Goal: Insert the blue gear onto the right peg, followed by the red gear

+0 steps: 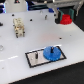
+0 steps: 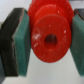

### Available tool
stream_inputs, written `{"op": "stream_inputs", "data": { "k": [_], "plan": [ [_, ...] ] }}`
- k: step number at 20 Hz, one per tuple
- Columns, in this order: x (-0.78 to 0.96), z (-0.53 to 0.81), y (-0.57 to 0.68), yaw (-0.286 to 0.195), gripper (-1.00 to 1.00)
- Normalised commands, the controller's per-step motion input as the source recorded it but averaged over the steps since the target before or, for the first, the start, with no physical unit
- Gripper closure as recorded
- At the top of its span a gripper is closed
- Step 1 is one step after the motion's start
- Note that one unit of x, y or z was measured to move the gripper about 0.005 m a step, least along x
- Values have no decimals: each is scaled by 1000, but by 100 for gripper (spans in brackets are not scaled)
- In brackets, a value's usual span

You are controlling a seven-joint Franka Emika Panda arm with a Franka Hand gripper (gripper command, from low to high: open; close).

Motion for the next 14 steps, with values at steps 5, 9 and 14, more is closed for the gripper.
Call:
{"op": "stream_inputs", "data": {
  "k": [5,9,14],
  "plan": [
    [725,132,-218,0,100],
    [656,82,-258,0,100],
    [546,2,-210,0,100]
  ]
}}
